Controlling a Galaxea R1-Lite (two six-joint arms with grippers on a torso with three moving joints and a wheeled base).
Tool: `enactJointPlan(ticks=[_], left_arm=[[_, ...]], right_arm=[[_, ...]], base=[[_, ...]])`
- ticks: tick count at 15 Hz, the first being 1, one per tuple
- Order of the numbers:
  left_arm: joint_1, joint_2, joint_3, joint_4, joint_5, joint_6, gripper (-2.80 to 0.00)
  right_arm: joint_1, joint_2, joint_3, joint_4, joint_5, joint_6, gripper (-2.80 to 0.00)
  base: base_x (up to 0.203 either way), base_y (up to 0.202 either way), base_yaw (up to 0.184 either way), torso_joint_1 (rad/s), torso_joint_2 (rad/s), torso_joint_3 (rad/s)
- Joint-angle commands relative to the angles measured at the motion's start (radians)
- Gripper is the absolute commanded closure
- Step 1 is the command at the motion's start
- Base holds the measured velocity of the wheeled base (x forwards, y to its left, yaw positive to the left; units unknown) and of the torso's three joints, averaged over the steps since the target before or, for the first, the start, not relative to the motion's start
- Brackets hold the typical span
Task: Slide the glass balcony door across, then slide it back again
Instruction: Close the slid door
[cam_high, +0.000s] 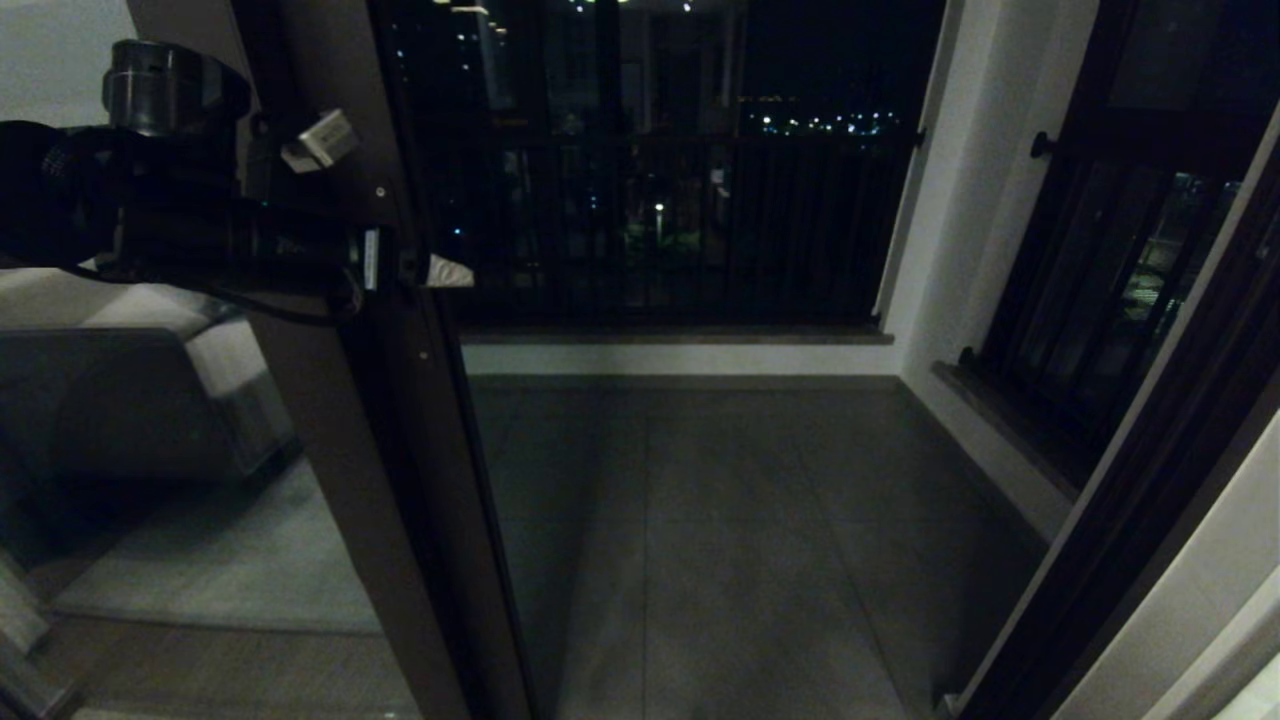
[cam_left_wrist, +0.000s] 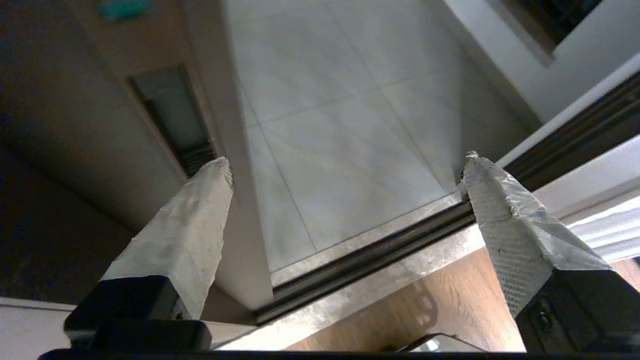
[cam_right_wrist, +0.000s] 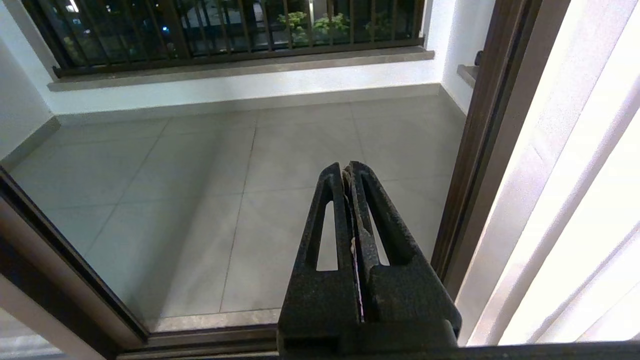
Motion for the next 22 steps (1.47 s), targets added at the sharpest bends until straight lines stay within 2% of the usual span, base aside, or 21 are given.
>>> enactJointPlan(ticks=[1, 12, 14, 16, 22], left_arm=[[0.001, 0.02, -0.005, 0.001, 0.0, 0.003, -2.8], [0.004, 0.046, -0.01, -0.048, 0.013, 0.038, -2.8], [0.003, 0.061, -0.01, -0.072, 0.038, 0.042, -2.8], [0.002, 0.071, -0.01, -0.098, 0.063, 0.073, -2.8], [0.001, 0.087, -0.012, -0.099, 0.053, 0.074, -2.8]], right_arm=[[0.0, 0.0, 0.0, 0.0, -0.001, -0.001, 0.0], [0.0, 0.0, 0.0, 0.0, -0.001, -0.001, 0.0], [0.0, 0.0, 0.0, 0.0, -0.001, 0.0, 0.0], [0.0, 0.0, 0.0, 0.0, -0.001, -0.001, 0.0], [0.0, 0.0, 0.0, 0.0, -0.001, 0.001, 0.0]], base=[[0.0, 0.0, 0.0, 0.0, 0.0, 0.0], [0.0, 0.0, 0.0, 0.0, 0.0, 0.0], [0.0, 0.0, 0.0, 0.0, 0.0, 0.0], [0.0, 0.0, 0.0, 0.0, 0.0, 0.0], [0.0, 0.0, 0.0, 0.0, 0.0, 0.0]])
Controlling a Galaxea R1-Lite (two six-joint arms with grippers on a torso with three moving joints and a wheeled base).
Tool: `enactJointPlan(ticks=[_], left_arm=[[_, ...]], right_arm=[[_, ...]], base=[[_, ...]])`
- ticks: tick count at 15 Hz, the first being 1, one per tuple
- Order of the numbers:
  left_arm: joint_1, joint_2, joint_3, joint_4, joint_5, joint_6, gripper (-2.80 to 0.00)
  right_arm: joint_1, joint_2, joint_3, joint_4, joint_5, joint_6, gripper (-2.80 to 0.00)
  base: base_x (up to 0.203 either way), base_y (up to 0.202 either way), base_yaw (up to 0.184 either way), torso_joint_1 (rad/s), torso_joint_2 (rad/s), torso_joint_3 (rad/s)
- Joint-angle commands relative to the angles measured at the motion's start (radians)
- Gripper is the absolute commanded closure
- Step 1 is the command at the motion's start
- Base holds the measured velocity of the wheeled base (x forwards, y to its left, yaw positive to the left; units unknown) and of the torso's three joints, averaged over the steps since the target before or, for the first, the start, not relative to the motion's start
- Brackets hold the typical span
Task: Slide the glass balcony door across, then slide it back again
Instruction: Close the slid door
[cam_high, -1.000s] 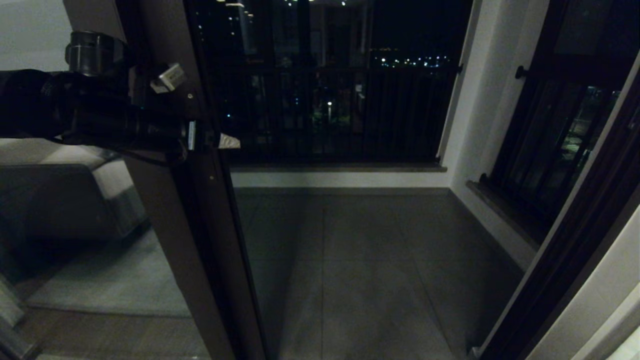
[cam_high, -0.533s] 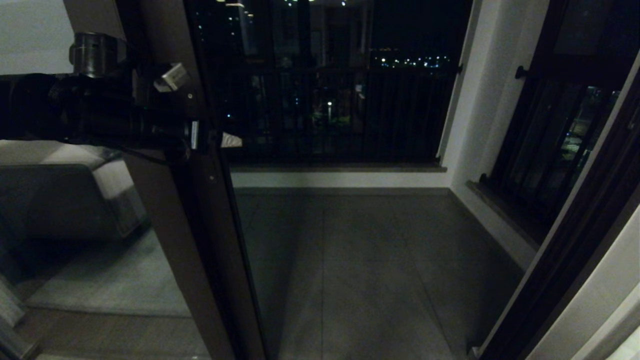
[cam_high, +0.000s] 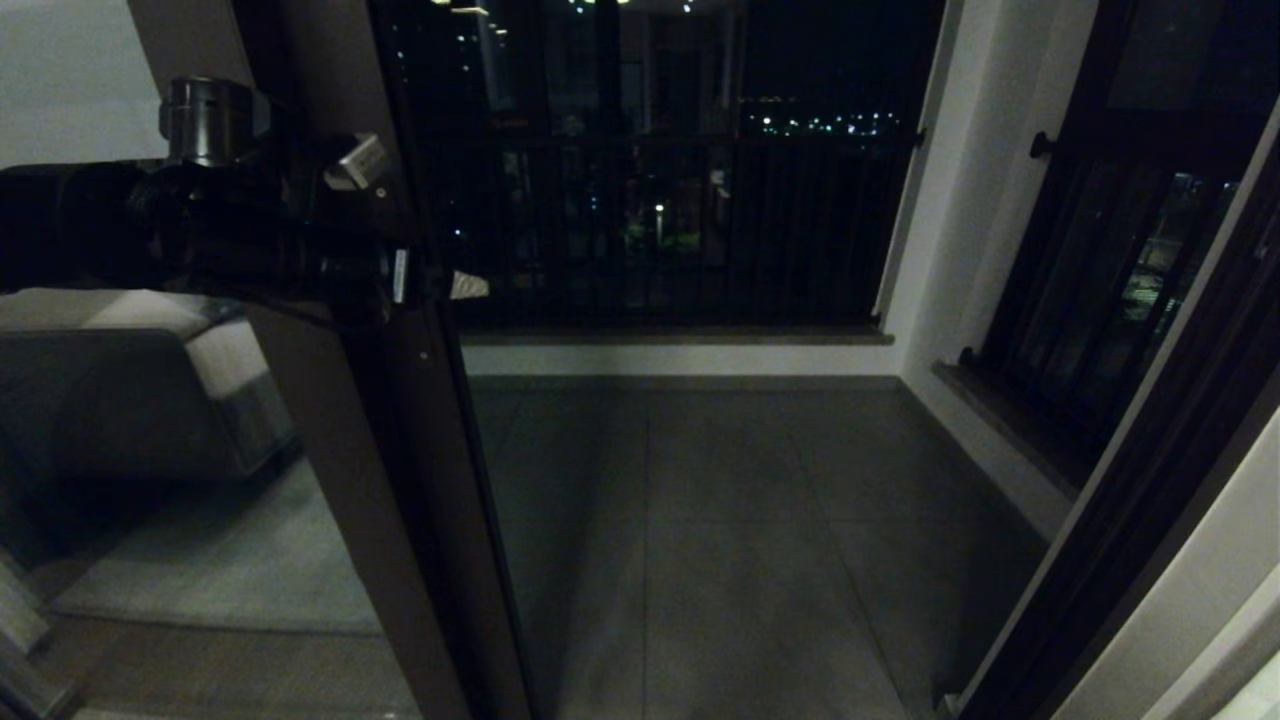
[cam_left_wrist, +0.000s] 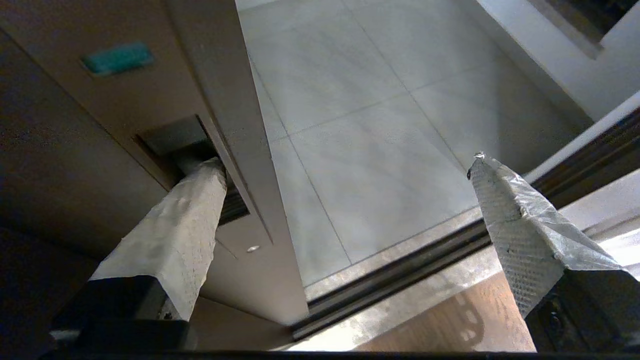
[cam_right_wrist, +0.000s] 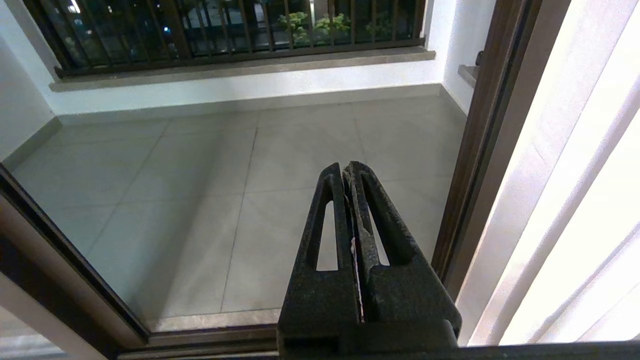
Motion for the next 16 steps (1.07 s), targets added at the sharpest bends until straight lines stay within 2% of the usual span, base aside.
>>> enactJointPlan(ticks=[1, 8, 16], left_arm=[[-0.004, 0.003, -0.001, 0.0, -0.009, -0.003, -2.8], [-0.045, 0.017, -0.059, 0.0, -0.01, -0.012, -2.8], [-0.079, 0.017, -0.059, 0.0, -0.008, -0.01, -2.8]], right_arm=[[0.0, 0.0, 0.0, 0.0, -0.001, 0.001, 0.0], [0.0, 0.0, 0.0, 0.0, 0.0, 0.001, 0.0], [0.0, 0.0, 0.0, 0.0, 0.001, 0.0, 0.0]], base=[[0.0, 0.0, 0.0, 0.0, 0.0, 0.0], [0.0, 0.0, 0.0, 0.0, 0.0, 0.0], [0.0, 0.0, 0.0, 0.0, 0.0, 0.0]])
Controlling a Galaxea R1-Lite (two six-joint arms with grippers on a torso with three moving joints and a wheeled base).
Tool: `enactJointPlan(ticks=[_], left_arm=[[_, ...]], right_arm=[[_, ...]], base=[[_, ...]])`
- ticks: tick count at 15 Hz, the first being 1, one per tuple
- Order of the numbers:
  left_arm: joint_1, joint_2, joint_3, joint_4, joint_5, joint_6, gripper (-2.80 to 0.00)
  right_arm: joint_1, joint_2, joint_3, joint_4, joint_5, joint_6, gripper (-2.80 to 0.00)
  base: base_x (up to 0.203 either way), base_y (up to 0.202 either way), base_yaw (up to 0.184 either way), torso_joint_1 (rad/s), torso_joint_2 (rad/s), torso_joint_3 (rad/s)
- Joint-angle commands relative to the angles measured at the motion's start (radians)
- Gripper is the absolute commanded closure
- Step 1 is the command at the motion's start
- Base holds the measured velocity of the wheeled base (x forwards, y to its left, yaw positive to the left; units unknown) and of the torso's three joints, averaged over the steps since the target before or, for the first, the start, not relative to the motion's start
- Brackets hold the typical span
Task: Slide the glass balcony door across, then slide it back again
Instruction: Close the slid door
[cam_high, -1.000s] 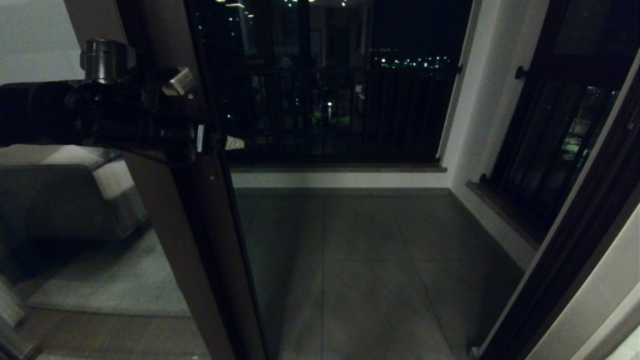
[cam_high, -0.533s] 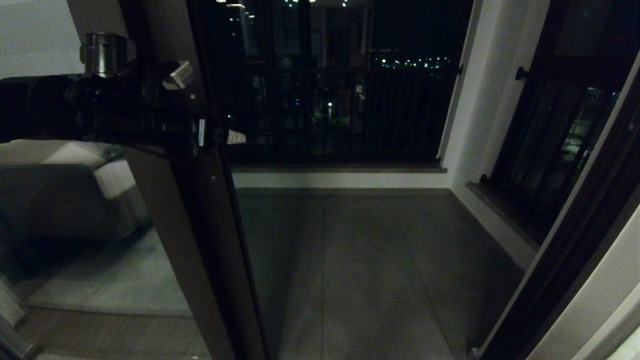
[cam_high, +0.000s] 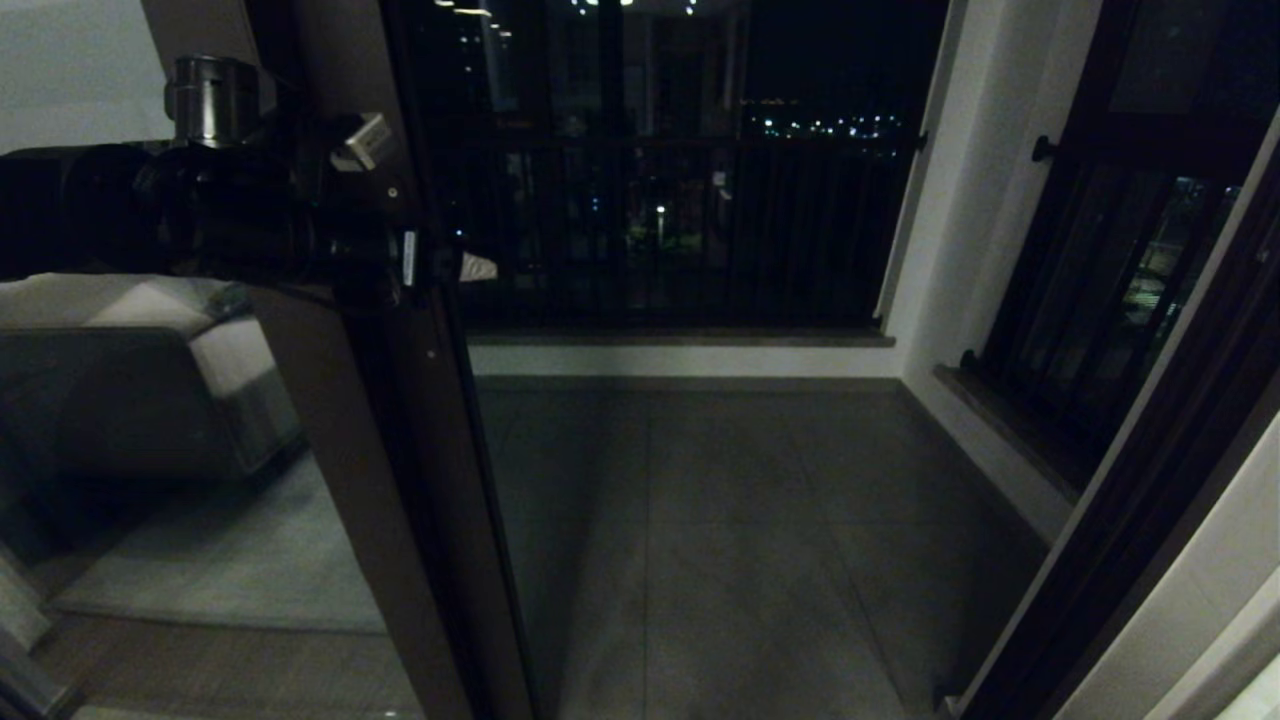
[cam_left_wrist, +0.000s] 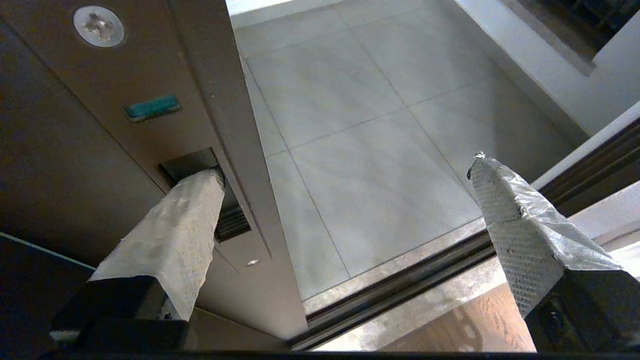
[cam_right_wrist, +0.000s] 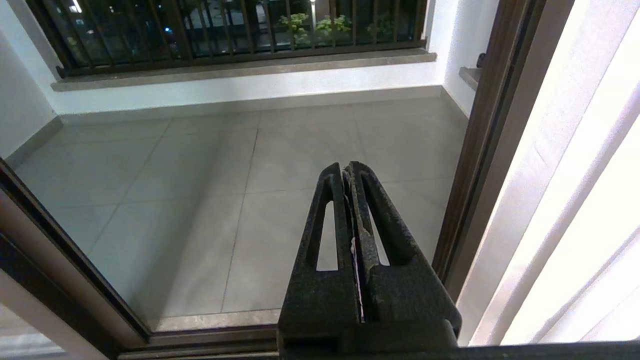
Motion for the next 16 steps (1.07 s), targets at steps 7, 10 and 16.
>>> enactJointPlan(ticks=[7, 10, 16], left_arm=[[-0.048, 0.008, -0.009, -0.001, -0.001, 0.002, -2.8], [-0.052, 0.021, -0.042, 0.0, 0.003, 0.005, -2.8], [-0.09, 0.031, -0.05, -0.001, 0.002, 0.007, -2.8]], right_arm=[[0.0, 0.0, 0.0, 0.0, 0.0, 0.001, 0.0], [0.0, 0.0, 0.0, 0.0, 0.0, 0.001, 0.0], [0.0, 0.0, 0.0, 0.0, 0.0, 0.0, 0.0]], base=[[0.0, 0.0, 0.0, 0.0, 0.0, 0.0], [0.0, 0.0, 0.0, 0.0, 0.0, 0.0], [0.0, 0.0, 0.0, 0.0, 0.0, 0.0]])
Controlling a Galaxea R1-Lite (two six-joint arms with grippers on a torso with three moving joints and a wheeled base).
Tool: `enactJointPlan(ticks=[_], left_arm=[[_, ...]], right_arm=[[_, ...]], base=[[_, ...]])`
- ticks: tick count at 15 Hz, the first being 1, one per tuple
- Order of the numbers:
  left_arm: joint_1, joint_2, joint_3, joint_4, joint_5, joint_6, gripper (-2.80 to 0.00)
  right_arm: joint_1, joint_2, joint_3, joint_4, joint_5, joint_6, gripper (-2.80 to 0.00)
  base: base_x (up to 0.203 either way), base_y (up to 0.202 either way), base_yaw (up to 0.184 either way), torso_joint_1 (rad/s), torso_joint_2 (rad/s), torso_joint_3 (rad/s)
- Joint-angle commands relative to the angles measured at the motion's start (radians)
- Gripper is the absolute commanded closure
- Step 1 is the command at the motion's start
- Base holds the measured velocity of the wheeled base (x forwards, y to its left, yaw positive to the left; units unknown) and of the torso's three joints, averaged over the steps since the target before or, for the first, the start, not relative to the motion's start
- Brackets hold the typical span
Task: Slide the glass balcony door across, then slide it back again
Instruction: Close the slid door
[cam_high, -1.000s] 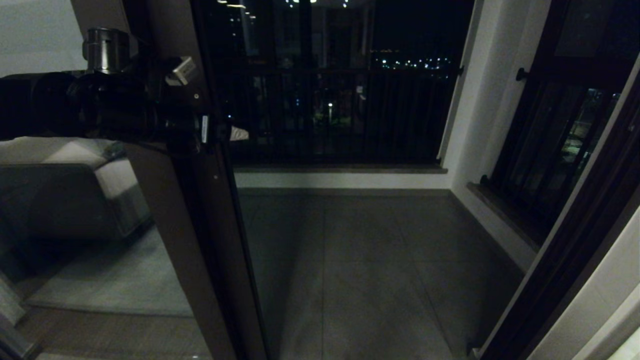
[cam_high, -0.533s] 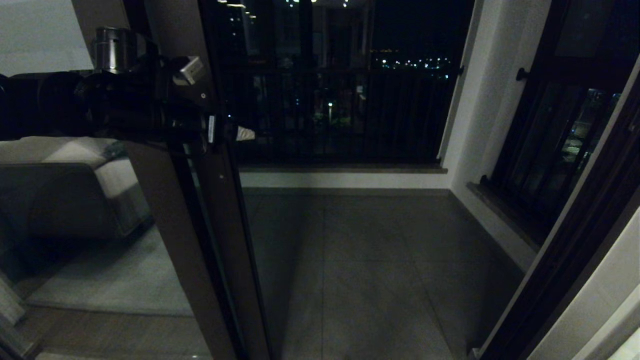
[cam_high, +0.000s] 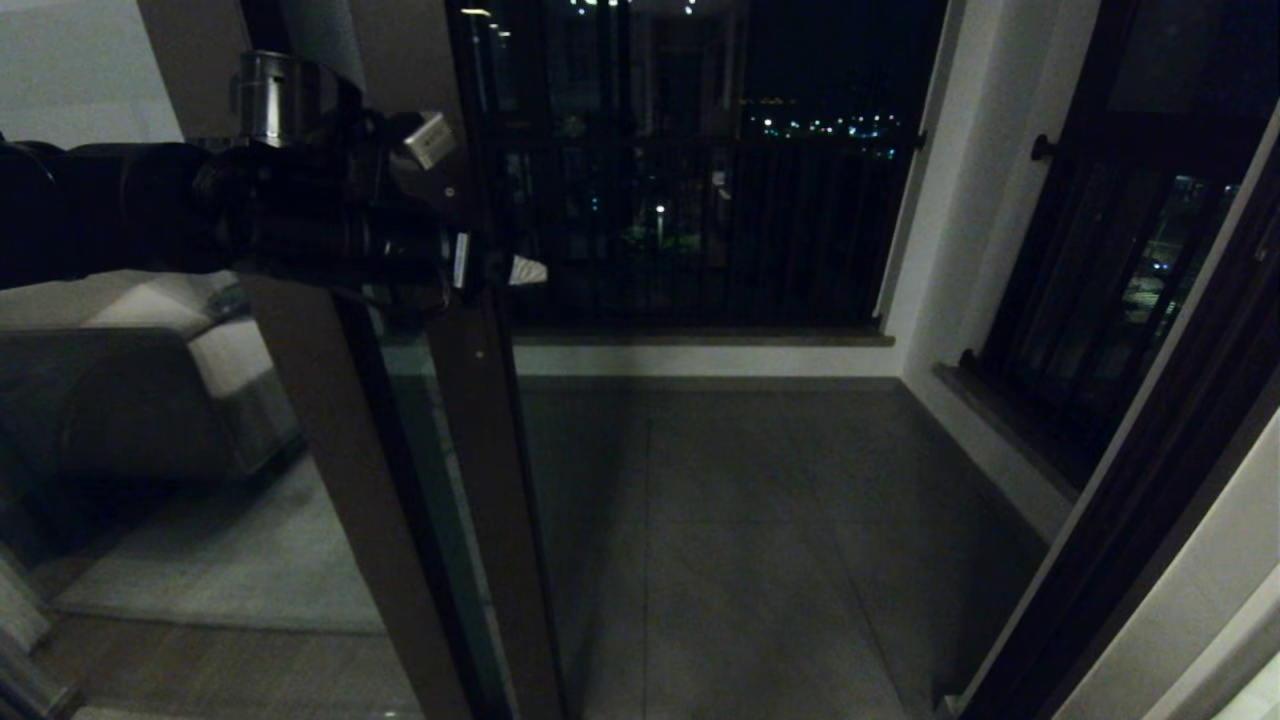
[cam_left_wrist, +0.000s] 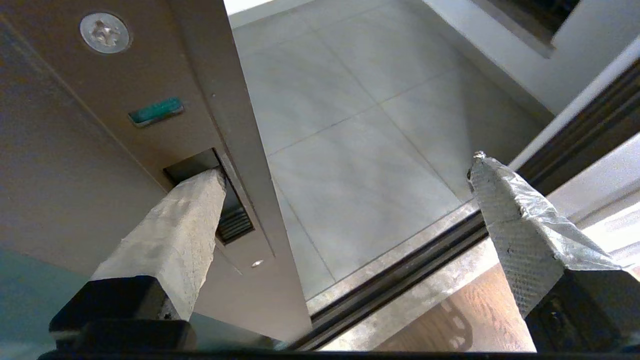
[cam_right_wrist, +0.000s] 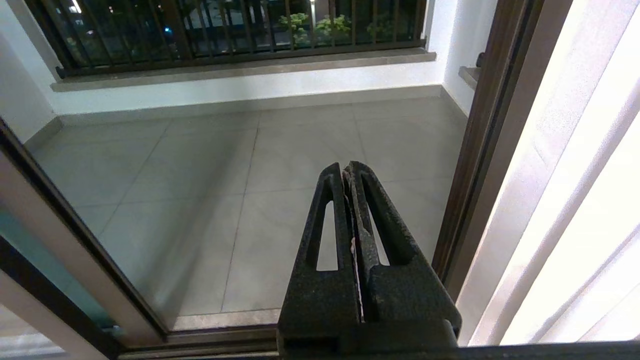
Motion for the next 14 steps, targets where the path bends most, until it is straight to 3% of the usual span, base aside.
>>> enactJointPlan(ticks=[1, 14], left_arm=[[-0.021, 0.013, -0.002, -0.002, 0.006, 0.005, -2.8], [-0.097, 0.033, -0.032, -0.002, 0.006, 0.005, -2.8]], right_arm=[[0.0, 0.0, 0.0, 0.0, 0.0, -0.001, 0.0], [0.0, 0.0, 0.0, 0.0, 0.001, -0.001, 0.0]], base=[[0.0, 0.0, 0.0, 0.0, 0.0, 0.0], [0.0, 0.0, 0.0, 0.0, 0.0, 0.0]])
